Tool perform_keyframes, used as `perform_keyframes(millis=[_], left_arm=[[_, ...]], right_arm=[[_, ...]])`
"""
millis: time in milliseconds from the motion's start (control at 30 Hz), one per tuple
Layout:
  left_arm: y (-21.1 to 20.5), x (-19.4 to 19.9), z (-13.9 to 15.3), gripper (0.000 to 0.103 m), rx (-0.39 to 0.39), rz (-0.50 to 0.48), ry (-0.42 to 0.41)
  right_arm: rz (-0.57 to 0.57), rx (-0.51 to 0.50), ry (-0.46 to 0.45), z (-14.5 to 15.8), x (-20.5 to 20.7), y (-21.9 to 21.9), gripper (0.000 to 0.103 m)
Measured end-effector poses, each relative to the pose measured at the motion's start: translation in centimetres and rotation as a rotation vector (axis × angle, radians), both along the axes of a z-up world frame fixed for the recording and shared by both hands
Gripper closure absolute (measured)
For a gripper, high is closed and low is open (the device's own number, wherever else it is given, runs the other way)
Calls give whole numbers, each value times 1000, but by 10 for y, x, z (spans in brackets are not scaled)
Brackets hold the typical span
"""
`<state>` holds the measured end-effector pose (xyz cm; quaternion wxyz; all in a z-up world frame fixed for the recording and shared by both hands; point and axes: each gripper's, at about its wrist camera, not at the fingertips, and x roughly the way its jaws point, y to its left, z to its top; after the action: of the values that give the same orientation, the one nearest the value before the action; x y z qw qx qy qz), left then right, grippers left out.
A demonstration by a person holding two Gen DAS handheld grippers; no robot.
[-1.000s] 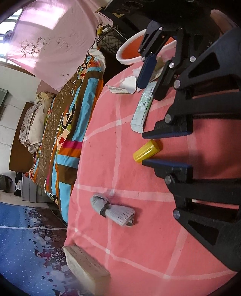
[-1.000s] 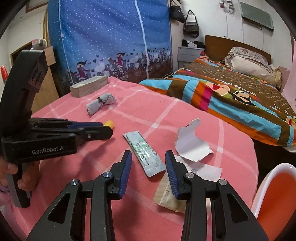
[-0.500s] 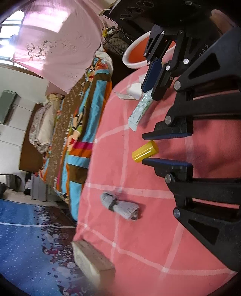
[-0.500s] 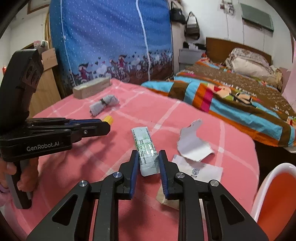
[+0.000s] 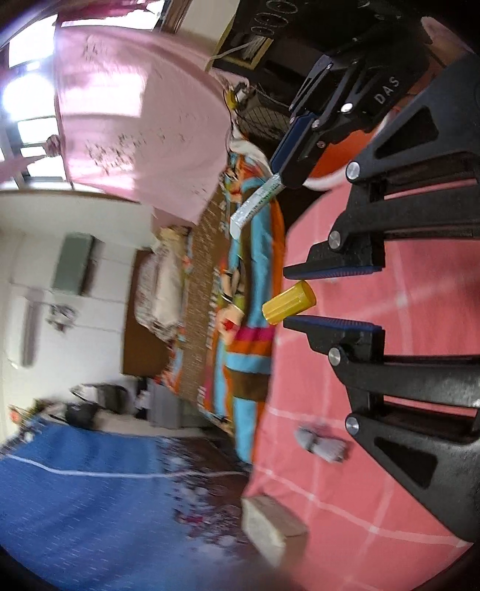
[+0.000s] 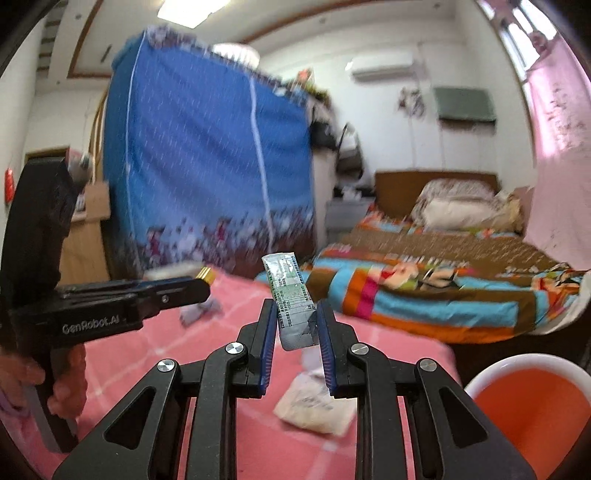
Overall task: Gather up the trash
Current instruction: 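Carry both items over the bucket and open both tools to drop them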
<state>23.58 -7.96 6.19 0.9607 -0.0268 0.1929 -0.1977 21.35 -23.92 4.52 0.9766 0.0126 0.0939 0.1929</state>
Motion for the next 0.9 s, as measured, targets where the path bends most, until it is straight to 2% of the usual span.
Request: perform_keyframes(millis=[233,433,600,900], left_arm=[[-34,-15,16,80,-18,-90,-95],[-73,-25,20,80,6,-175,-128],[-104,-27,16,80,9,-245,-108],[-151,-26,0,80,27,-336,-17]], right_arm=[[-141,94,-132,17,-25,-42,83],[-261,138,-171,21,-39,-80,83],[-335,169,-154,16,-49,-110,83],[-419,208,-103,5,-56,-148,83]])
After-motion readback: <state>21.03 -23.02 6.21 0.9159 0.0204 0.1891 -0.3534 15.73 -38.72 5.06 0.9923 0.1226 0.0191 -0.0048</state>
